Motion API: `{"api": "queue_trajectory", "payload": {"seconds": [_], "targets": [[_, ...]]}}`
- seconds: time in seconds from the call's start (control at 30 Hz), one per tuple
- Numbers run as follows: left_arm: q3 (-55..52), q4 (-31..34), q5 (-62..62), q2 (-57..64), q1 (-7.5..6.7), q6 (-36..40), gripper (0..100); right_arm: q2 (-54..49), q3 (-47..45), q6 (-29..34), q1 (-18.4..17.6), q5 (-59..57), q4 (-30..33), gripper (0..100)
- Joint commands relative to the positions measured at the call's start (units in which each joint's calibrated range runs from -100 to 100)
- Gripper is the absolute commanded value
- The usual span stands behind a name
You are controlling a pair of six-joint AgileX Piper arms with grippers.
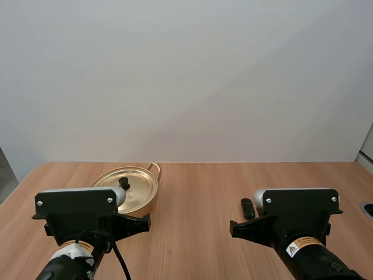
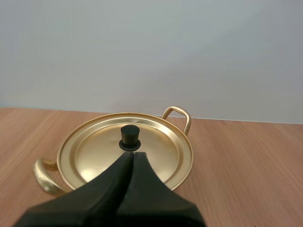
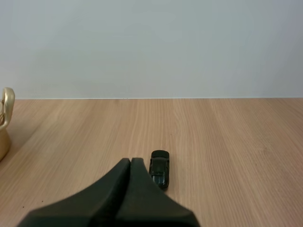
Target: Open the pot, put the car inside, and close it
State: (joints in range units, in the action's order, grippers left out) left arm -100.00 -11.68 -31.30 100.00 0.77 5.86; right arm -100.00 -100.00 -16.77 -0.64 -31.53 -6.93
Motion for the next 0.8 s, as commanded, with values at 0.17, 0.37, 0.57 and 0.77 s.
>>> {"api": "queue_trajectory", "payload": {"seconds": [0.17,0.37,0.57,0.77], "targets": [[0.0,0.1,10.5,0.0,-0.04,0.0,0,0.0,0.0,0.0,0.0,6.3,-1.6,0],[7.7,-0.2,31.8,0.0,-0.04,0.3,0,0.0,4.2,0.0,0.0,30.2,-1.4,0],[23.8,1.2,25.6,0.0,-0.04,0.4,0,0.0,16.5,0.0,0.0,39.4,-1.4,0],[39.7,1.4,-8.1,0.0,-0.04,0.4,0,0.0,31.2,0.0,0.0,9.7,-1.4,0]]}}
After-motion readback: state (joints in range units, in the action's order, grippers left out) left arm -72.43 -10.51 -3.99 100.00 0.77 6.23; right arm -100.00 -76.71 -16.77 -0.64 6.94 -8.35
